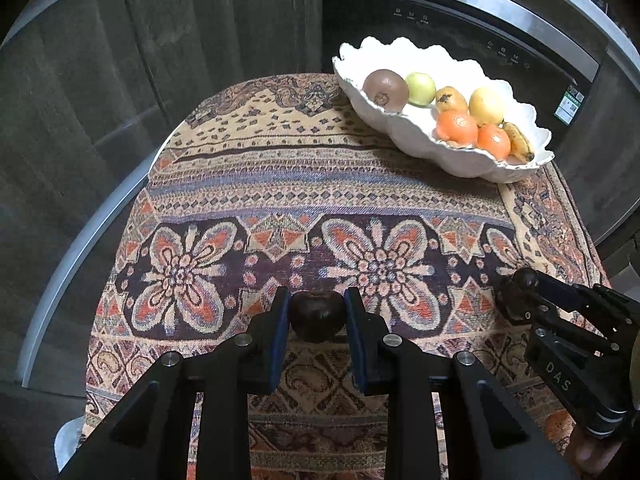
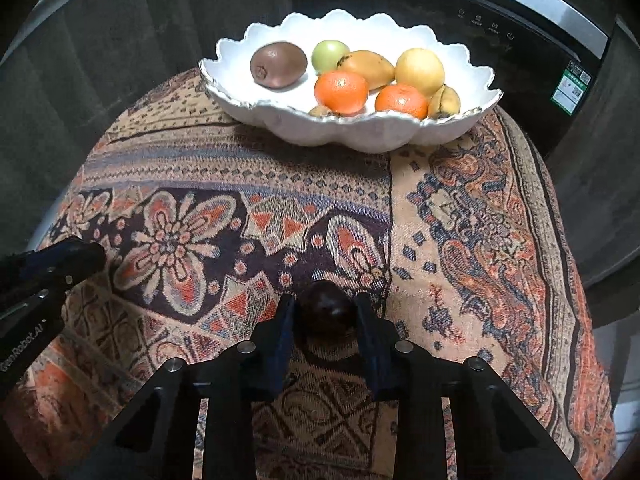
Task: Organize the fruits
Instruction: 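Grasp a dark plum with the left tool while the right tool grasps the other plum, then carry both dark plums over the white bowl and open both tools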
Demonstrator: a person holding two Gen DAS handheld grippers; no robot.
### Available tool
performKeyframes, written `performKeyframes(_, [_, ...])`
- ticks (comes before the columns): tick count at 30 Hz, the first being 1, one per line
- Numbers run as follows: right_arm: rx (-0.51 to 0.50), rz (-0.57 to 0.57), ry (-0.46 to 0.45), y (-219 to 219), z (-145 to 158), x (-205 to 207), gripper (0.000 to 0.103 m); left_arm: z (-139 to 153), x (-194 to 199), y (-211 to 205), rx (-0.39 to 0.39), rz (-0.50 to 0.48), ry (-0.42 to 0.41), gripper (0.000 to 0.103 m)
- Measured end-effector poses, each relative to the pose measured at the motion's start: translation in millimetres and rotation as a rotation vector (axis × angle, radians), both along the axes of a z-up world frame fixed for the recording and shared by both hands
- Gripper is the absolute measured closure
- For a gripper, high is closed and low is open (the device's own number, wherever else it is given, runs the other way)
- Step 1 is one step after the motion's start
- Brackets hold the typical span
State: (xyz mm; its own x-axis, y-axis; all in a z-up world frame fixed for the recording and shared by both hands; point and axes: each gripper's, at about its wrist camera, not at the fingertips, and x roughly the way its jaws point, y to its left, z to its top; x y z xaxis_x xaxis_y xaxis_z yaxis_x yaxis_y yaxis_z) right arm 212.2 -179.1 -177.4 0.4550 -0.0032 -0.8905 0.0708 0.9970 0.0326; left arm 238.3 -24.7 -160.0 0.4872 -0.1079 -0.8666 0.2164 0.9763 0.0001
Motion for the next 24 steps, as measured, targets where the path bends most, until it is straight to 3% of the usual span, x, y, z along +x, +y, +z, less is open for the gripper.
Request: performKeyframes(24, [0.011,-0.062,-0.162,-42.7,86.3,10.7,0.072,76.1,33.1,-53.7,-0.031,-0.089,-0.1,0.076])
